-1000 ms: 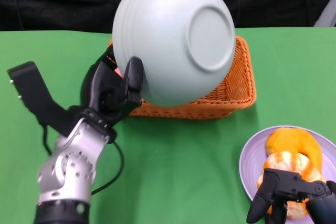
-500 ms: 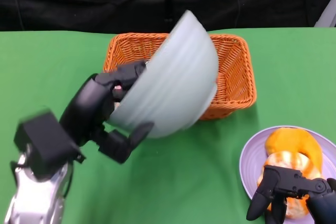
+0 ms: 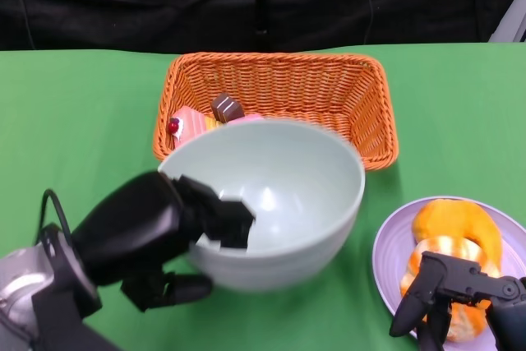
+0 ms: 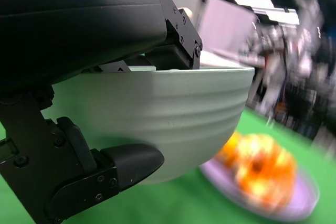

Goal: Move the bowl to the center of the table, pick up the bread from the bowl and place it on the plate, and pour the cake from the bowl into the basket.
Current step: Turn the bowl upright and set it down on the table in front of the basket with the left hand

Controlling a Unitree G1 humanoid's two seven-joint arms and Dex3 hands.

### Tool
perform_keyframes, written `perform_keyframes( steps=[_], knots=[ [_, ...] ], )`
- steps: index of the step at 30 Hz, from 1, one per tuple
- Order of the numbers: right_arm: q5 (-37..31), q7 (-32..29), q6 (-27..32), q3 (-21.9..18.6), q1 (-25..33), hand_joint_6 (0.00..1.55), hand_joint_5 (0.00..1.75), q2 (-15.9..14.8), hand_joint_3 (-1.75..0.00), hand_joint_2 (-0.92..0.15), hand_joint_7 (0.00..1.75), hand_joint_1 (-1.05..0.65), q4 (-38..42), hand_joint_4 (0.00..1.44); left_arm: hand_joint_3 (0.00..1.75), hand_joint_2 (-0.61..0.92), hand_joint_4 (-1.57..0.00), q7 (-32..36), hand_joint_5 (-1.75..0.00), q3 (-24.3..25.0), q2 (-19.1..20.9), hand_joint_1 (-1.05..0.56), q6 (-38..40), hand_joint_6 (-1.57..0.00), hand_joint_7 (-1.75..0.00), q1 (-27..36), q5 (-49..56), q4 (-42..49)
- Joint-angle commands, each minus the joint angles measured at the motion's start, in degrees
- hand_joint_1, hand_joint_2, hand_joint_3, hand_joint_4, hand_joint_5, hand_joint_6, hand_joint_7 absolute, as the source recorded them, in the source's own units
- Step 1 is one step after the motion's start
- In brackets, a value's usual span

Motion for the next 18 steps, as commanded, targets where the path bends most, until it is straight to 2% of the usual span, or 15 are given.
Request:
perform_keyframes(
  steps=[1, 4, 8, 10, 11, 12, 13, 14, 15, 16, 17, 18],
  knots=[
    [0.0, -0.8, -3.7, 0.3, 0.6, 0.86, 1.72, 0.2, -1.75, -0.12, 1.48, 0.06, -0.6, 0.87, 1.11, 0.34, -0.98, 12.8, -1.75, -1.3, 3.9, -0.15, -1.5, -0.73, -1.75, -1.4, 14.1, 1.4],
    [0.1, -0.9, -4.0, 0.5, 0.9, 0.84, 1.73, 0.3, -1.75, -0.13, 1.50, 0.04, -0.7, 0.86, 0.92, 0.43, -0.96, 22.0, -1.75, -5.2, 6.3, -0.17, 0.3, -0.71, -1.75, -1.9, 23.1, 2.4],
    [0.0, -1.3, -4.7, 0.6, 1.0, 0.83, 1.73, 0.2, -1.75, -0.13, 1.51, 0.04, -0.6, 0.85, 0.78, 0.51, -0.95, 30.6, -1.75, -10.8, 9.0, -0.19, 4.7, -0.71, -1.75, -2.4, 30.6, 2.1],
    [0.2, -1.4, -5.2, 0.8, 1.1, 0.83, 1.74, 0.2, -1.75, -0.13, 1.52, 0.03, -0.8, 0.86, 0.33, 0.66, -0.94, 32.3, -1.75, -14.2, 10.1, -0.26, 9.6, -0.79, -1.58, -1.9, 35.3, 0.9],
    [0.2, -1.5, -5.4, 1.0, 1.1, 0.83, 1.73, 0.2, -1.75, -0.13, 1.53, 0.02, -0.9, 0.87, 0.15, 0.72, -0.91, 32.6, -1.75, -15.8, 10.5, -0.30, 11.5, -0.88, -1.29, -1.7, 36.6, 0.7],
    [0.2, -1.5, -5.5, 1.1, 1.1, 0.83, 1.73, 0.3, -1.75, -0.13, 1.53, 0.01, -1.0, 0.87, 0.08, 0.74, -0.90, 32.8, -1.75, -17.1, 10.8, -0.32, 12.9, -0.99, -0.99, -1.6, 36.9, 0.8],
    [0.1, -1.5, -5.5, 1.3, 1.2, 0.83, 1.73, 0.3, -1.75, -0.13, 1.53, 0.01, -1.2, 0.87, 0.04, 0.75, -0.89, 31.5, -1.75, -18.0, 10.8, -0.33, 13.7, -1.05, -0.82, -1.3, 35.6, 1.2],
    [0.1, -1.5, -5.6, 1.4, 1.3, 0.83, 1.73, 0.3, -1.75, -0.13, 1.53, 0.01, -1.3, 0.87, 0.02, 0.77, -0.86, 30.5, -1.67, -18.8, 10.8, -0.32, 14.4, -1.10, -0.52, -1.2, 34.4, 1.4],
    [0.2, -1.4, -5.6, 1.5, 1.3, 0.83, 1.73, 0.3, -1.75, -0.13, 1.53, 0.01, -1.5, 0.87, 0.01, 0.77, -0.85, 26.7, -1.64, -19.1, 10.7, -0.32, 15.6, -1.15, -0.36, -0.3, 31.5, 0.9],
    [0.4, -1.4, -5.7, 1.6, 1.3, 0.83, 1.73, 0.3, -1.75, -0.13, 1.53, 0.01, -1.7, 0.87, 0.01, 0.83, -0.80, 23.9, -1.34, -19.5, 10.7, -0.28, 16.6, -1.06, -0.17, 0.2, 29.2, 0.4],
    [0.7, -1.1, -5.6, 1.7, 1.4, 0.83, 1.73, 0.2, -1.75, -0.13, 1.53, 0.01, -2.0, 0.87, 0.04, 0.86, -0.75, 17.8, -1.15, -19.7, 11.0, -0.28, 18.2, -0.97, -0.09, 1.3, 25.2, -1.7],
    [1.1, -0.9, -5.6, 1.8, 1.5, 0.83, 1.72, 0.0, -1.75, -0.13, 1.53, 0.01, -2.4, 0.87, 0.09, 0.89, -0.71, 12.4, -0.86, -19.9, 11.3, -0.28, 19.6, -0.84, -0.05, 2.4, 21.5, -4.0]
  ],
)
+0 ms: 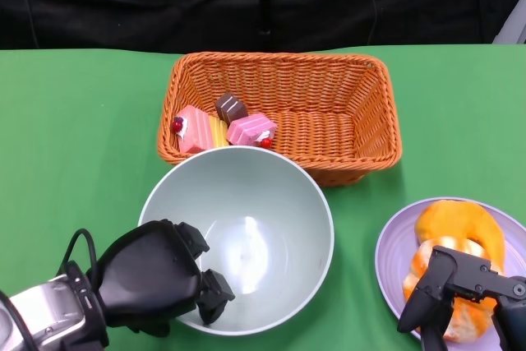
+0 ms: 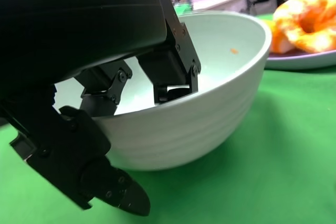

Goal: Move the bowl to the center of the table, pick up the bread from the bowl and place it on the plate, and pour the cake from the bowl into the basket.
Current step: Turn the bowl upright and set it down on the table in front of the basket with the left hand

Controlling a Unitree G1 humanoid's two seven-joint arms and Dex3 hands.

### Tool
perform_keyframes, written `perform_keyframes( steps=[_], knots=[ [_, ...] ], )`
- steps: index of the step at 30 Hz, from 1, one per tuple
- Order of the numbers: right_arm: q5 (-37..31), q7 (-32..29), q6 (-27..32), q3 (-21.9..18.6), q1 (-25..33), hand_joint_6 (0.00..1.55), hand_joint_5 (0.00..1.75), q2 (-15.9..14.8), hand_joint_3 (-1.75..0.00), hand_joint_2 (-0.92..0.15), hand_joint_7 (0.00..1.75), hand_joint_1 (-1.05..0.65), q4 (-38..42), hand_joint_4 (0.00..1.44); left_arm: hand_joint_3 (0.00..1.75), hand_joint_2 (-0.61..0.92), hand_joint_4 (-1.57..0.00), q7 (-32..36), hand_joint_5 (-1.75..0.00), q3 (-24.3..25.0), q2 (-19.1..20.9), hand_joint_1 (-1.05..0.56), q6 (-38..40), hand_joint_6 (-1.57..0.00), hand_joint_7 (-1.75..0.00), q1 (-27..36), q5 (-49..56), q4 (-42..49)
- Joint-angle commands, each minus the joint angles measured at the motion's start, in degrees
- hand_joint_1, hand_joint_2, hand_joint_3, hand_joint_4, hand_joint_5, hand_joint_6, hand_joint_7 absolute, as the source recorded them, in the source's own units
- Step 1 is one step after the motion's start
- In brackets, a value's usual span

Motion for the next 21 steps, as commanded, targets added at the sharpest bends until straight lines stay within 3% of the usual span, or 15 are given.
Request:
perform_keyframes(
  steps=[1, 2, 5, 11, 16, 19, 21],
  knots=[
    [0.1, 1.0, -4.2, 1.6, 0.8, 0.83, 1.72, -0.7, -1.75, -0.12, 1.53, 0.01, -2.9, 0.87, 0.10, 0.90, -0.68, -16.0, -0.62, -1.1, 1.7, -0.31, 4.4, -0.72, -0.03, 3.9, -10.2, -6.0],
    [0.3, 1.1, -4.1, 1.6, 0.8, 0.83, 1.72, -0.7, -1.75, -0.12, 1.53, 0.01, -3.0, 0.87, 0.08, 0.91, -0.64, -18.9, -0.43, -1.2, 2.0, -0.36, 5.3, -0.61, -0.01, 4.5, -12.2, -7.5],
    [0.8, 2.1, -3.7, 1.8, -0.1, 0.82, 1.71, -1.1, -1.75, -0.11, 1.52, 0.04, -3.2, 0.87, 0.09, 0.92, -0.51, -27.8, -0.24, -0.5, 2.4, -0.56, 10.2, -0.45, 0.00, 6.5, -18.2, -13.8],
    [2.6, 4.6, -2.1, 1.2, -1.6, 0.83, 1.69, -1.8, -1.75, -0.10, 1.51, 0.08, -3.8, 0.85, 0.22, 0.92, -0.29, -42.5, -0.11, 1.2, 4.2, -0.84, 19.5, -0.29, 0.00, 9.1, -28.2, -26.1],
    [4.4, 6.6, -1.3, 0.6, -2.7, 0.84, 1.65, -2.3, -1.75, -0.08, 1.49, 0.08, -3.6, 0.84, 0.20, 0.92, -0.21, -50.7, -0.07, 3.3, 5.2, -0.89, 27.1, -0.26, 0.00, 10.5, -37.5, -33.1],
    [5.3, 7.5, -0.8, 0.3, -3.2, 0.84, 1.65, -2.5, -1.75, -0.08, 1.49, 0.09, -3.5, 0.84, 0.20, 0.92, -0.20, -51.1, -0.06, 5.4, 4.7, -0.88, 28.2, -0.26, -0.01, 11.4, -42.3, -34.9],
    [5.9, 8.5, 0.4, 0.0, -3.8, 0.84, 1.65, -2.7, -1.75, -0.07, 1.48, 0.10, -3.5, 0.85, 0.20, 0.92, -0.43, -48.6, -0.18, 8.8, 3.1, -0.68, 26.6, -0.46, -0.09, 13.2, -49.0, -35.4]
  ],
)
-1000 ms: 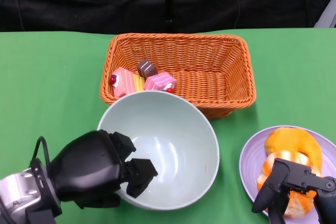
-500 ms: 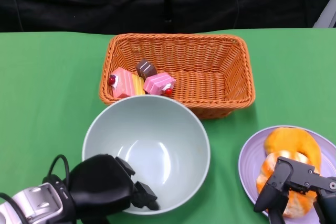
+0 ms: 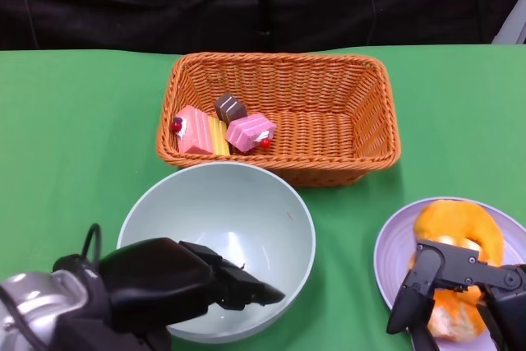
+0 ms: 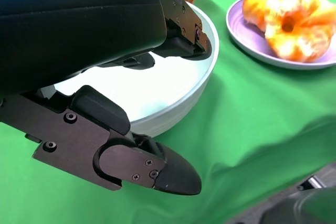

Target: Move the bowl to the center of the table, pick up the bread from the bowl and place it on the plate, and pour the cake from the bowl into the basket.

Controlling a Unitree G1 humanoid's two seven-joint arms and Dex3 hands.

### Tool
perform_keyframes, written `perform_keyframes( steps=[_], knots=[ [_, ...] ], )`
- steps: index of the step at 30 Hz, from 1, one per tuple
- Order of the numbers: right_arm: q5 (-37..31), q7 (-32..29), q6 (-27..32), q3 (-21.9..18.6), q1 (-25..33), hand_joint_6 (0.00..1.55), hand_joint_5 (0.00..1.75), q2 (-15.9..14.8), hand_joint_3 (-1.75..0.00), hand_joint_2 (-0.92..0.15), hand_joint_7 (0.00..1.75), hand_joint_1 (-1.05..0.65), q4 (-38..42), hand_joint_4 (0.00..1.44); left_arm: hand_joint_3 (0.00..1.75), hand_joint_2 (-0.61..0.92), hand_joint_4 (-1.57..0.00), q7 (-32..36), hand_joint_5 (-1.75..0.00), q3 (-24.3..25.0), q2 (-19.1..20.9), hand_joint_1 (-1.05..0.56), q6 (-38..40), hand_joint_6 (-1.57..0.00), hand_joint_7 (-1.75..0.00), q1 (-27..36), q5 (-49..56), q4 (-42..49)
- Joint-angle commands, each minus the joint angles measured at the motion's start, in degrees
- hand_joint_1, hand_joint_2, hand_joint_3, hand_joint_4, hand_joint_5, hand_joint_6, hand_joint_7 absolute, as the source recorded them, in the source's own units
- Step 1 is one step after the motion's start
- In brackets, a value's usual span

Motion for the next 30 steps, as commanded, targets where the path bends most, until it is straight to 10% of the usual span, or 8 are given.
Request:
perform_keyframes(
  steps=[1, 7, 12, 15, 18, 30],
  knots=[
    [0.8, 1.6, 0.9, -0.2, -0.7, 0.84, 1.64, -1.1, -1.75, -0.07, 1.48, 0.10, -1.3, 0.85, 0.20, 0.92, -0.50, 3.2, -0.22, 5.0, -1.7, -0.63, -1.9, -0.51, -0.10, 2.7, -8.9, -1.5],
    [1.3, 2.5, 2.8, -0.1, -2.0, 0.87, 1.62, -0.3, -1.75, -0.05, 1.47, 0.12, -1.0, 0.87, 0.16, 0.92, -0.80, 9.0, -0.51, 9.5, -9.4, -0.36, 0.4, -0.79, -0.14, 8.8, -21.0, -4.6],
    [1.9, 2.9, 4.9, 0.9, -3.2, 0.89, 1.63, 0.7, -1.75, -0.06, 1.47, 0.14, -1.2, 0.88, 0.16, 0.92, -0.64, 16.9, -1.02, 11.7, -18.1, -0.23, 5.6, -0.82, -0.28, 15.4, -25.7, -9.9],
    [2.2, 3.2, 6.8, 1.7, -4.0, 0.88, 1.67, 1.3, -1.75, -0.07, 1.50, 0.13, -1.5, 0.88, 0.75, 0.64, -0.60, 20.4, -1.32, 11.9, -22.6, -0.14, 7.1, -0.62, -0.98, 18.6, -27.6, -11.4],
    [1.8, 3.2, 8.2, 2.2, -4.9, 0.88, 1.69, 1.5, -1.75, -0.08, 1.51, 0.13, -1.6, 0.88, 1.23, 0.39, -0.65, 23.2, -1.45, 12.2, -25.9, -0.10, 7.8, -0.65, -1.18, 20.6, -28.5, -11.9],
    [1.6, 3.2, 13.3, 5.4, -6.0, 0.83, 1.74, 2.8, -1.75, -0.13, 1.54, 0.12, -2.0, 0.83, 1.31, 0.49, -0.81, 26.1, -1.65, 13.1, -30.1, 0.04, 4.1, -0.78, -1.37, 27.3, -28.2, -9.6]
  ],
)
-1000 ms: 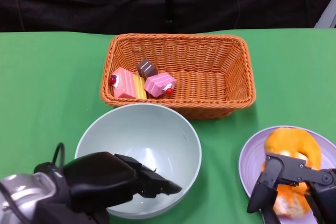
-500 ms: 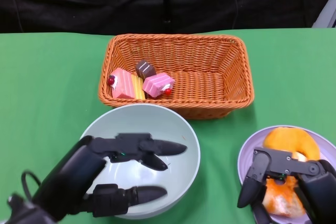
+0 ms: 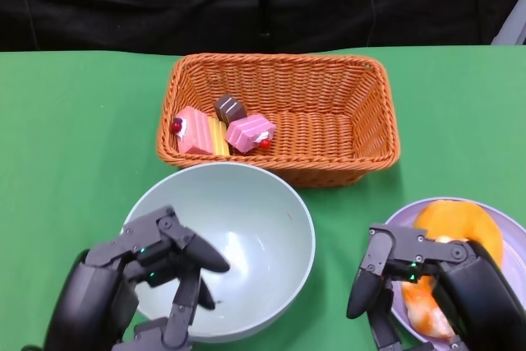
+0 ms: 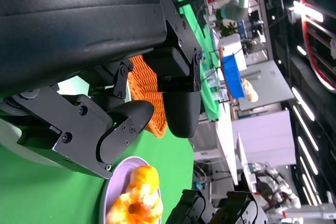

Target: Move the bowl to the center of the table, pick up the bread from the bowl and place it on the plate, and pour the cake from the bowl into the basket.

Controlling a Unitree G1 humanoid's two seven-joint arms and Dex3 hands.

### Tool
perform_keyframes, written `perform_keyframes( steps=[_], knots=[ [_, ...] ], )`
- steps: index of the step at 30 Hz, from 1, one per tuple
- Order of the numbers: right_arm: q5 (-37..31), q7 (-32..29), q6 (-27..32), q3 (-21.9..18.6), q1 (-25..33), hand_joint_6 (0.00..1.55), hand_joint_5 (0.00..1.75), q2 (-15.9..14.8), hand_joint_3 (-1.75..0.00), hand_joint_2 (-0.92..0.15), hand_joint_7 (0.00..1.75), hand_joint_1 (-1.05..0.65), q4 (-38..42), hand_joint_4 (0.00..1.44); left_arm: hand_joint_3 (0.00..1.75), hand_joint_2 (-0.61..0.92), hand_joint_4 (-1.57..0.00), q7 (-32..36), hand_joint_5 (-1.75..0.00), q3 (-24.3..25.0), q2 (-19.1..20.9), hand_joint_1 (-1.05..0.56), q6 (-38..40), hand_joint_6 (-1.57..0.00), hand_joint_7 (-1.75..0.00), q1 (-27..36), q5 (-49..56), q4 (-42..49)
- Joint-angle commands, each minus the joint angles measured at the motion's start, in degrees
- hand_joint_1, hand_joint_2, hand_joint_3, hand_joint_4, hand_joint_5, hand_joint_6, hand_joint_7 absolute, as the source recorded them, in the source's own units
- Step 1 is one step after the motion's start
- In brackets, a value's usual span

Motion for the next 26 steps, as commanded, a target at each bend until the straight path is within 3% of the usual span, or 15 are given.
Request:
perform_keyframes(
  steps=[1, 6, 10, 26],
  knots=[
    [0.2, -0.4, 0.0, 0.8, 0.2, 0.84, 1.74, 0.3, -1.75, -0.14, 1.53, 0.16, -0.5, 0.85, 1.34, 0.48, -0.84, 0.2, -1.64, 0.2, 0.0, 0.06, -1.6, -0.80, -1.40, 1.0, 0.0, 1.0],
    [-0.1, -0.9, -3.3, 1.6, 1.4, 0.87, 1.75, 0.1, -1.75, -0.21, 1.57, 0.19, 1.6, 0.94, 1.48, 0.42, -0.92, -0.5, -1.66, -0.2, 0.3, 0.07, -2.8, -0.85, -1.49, 2.0, -0.3, 2.3],
    [0.1, -1.7, -7.4, 1.0, 2.0, 0.90, 1.75, -0.3, -1.75, -0.21, 1.60, 0.19, 4.1, 1.01, 1.47, 0.42, -0.90, -2.5, -1.69, -0.6, 0.9, 0.05, -4.5, -0.84, -1.52, 1.8, -1.7, 3.9],
    [-1.3, -3.0, -12.5, 1.7, 1.6, 0.91, 1.75, 0.4, -1.75, -0.17, 1.62, 0.26, 7.4, 1.02, 1.52, 0.37, -0.91, -4.0, -1.71, 0.3, 1.6, 0.06, -7.9, -0.87, -1.51, 0.7, -2.8, 6.4]
  ],
)
